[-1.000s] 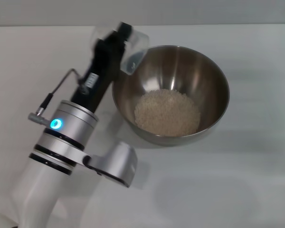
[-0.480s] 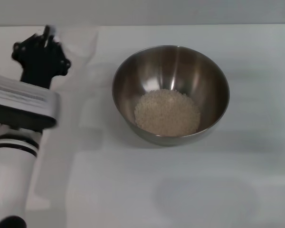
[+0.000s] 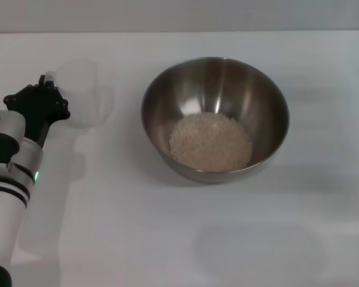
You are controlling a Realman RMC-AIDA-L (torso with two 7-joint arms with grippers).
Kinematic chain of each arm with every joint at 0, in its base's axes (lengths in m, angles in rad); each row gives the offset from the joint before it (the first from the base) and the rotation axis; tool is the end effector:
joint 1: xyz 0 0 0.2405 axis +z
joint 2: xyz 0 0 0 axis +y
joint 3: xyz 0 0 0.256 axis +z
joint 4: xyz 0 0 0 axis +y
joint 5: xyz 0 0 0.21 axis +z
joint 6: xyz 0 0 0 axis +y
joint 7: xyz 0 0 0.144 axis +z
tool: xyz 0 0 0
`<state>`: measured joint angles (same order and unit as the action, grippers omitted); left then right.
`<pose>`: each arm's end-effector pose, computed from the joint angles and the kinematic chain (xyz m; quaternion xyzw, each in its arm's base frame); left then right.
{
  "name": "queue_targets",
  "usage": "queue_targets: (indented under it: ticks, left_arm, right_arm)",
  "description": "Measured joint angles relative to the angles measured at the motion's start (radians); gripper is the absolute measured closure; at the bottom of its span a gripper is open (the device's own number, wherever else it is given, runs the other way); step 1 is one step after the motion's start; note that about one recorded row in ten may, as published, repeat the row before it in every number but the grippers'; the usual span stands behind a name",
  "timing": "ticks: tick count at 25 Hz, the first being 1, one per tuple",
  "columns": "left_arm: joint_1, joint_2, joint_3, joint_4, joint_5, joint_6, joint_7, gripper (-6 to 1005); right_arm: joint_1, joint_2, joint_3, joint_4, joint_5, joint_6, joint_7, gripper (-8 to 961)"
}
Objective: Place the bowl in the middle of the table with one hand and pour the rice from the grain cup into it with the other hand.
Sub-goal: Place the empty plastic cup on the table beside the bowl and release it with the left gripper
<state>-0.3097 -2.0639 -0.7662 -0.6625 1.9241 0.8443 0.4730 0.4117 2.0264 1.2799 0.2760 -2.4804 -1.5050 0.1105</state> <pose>-0.2906 0.3276 -0.0602 -0.7048 -0.2641 -0.2042 0.6259 0.2987 0.3346 0.0809 -0.5431 0.0897 0.4355 0.7122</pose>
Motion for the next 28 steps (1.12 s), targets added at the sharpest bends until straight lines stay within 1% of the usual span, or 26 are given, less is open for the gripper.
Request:
queue_targets:
  ticks: [6, 16, 24, 28]
  left_arm:
    - [-0.009, -0.004, 0.002, 0.018, 0.001, -0.023, -0.008, 942]
    - [-0.032, -0.005, 0.025, 0.076, 0.001, -0.036, -0.113, 906]
    - [-0.012, -0.003, 0.032, 0.068, 0.026, -0.023, -0.119, 877]
    - [0.009, -0.002, 0.032, 0.065, 0.052, -0.003, -0.134, 698]
  right_arm:
    - [-0.001, 0.0, 0.0, 0.0, 0.0, 0.0, 0.0, 466]
    - [-0.001, 0.0, 0.002, 0.0, 0.0, 0.0, 0.0, 466]
    - [-0.001, 0.0, 0.002, 0.0, 0.0, 0.0, 0.0, 466]
    - [0.002, 0.0, 0.003, 0.0, 0.0, 0.003, 0.0, 466]
